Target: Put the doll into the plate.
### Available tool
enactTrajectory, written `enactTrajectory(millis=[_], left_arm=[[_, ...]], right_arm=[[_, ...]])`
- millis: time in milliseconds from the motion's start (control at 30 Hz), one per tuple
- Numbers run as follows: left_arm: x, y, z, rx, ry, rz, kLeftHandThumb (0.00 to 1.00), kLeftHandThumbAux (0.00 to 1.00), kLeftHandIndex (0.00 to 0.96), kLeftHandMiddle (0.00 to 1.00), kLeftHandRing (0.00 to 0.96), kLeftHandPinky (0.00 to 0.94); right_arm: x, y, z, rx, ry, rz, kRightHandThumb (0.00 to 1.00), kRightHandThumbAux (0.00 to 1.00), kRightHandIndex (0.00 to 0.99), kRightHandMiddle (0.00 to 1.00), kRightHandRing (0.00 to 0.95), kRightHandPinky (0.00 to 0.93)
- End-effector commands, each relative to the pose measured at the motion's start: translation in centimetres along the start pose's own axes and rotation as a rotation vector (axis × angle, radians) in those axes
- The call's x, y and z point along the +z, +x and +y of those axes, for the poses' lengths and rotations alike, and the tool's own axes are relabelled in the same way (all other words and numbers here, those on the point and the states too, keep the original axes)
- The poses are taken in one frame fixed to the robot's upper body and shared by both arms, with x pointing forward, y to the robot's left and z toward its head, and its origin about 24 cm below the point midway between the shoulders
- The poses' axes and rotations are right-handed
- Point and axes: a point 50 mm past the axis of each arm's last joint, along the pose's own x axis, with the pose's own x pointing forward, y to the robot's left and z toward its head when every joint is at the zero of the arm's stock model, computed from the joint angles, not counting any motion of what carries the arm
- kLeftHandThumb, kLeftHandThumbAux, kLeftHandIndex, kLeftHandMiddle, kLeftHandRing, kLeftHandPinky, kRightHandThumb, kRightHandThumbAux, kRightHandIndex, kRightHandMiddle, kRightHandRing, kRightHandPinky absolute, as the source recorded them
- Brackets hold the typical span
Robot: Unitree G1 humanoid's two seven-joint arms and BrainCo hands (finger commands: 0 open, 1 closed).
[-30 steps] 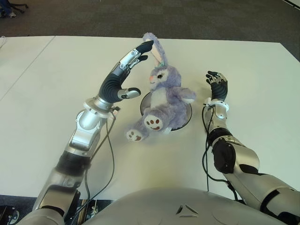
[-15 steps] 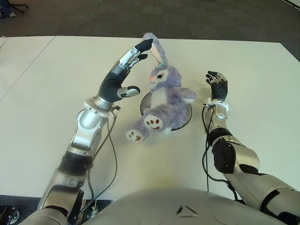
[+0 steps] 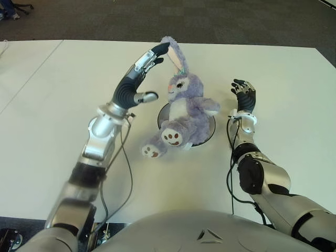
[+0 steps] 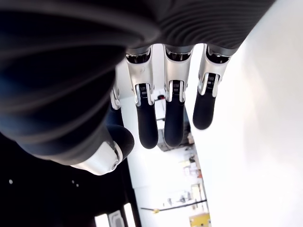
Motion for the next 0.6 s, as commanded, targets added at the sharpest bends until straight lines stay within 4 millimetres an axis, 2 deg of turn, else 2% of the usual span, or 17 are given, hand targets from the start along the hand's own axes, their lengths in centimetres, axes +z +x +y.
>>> enactTrajectory(millis=[33,267,433,600], left_arm=[[-13.6,-6.7,8.3,0.453,0.019,1.037,0.000,0.397,0.000,0.000,0.000,0.000],[-14.1,-8.1,8.2,0.526,-0.039,1.093,0.000,0.407,0.000,0.000,0.000,0.000],[-14.6,-9.3,7.6,0.594,-0.119,1.116,0.000,0.412,0.000,0.000,0.000,0.000],[-15.1,-9.5,6.2,0.621,-0.186,1.123,0.000,0.419,0.000,0.000,0.000,0.000]], right_arm=[[-10.6,-9.5,-3.6,-0.133,0.023,0.537,0.713,0.737,0.400,0.312,0.286,0.229],[-10.5,-9.5,-3.7,-0.137,0.026,0.533,0.713,0.737,0.400,0.313,0.282,0.208],[-10.5,-9.5,-3.8,-0.133,0.021,0.529,0.712,0.738,0.400,0.308,0.277,0.242],[-10.5,-9.6,-3.9,-0.134,0.017,0.530,0.713,0.737,0.400,0.306,0.279,0.221]])
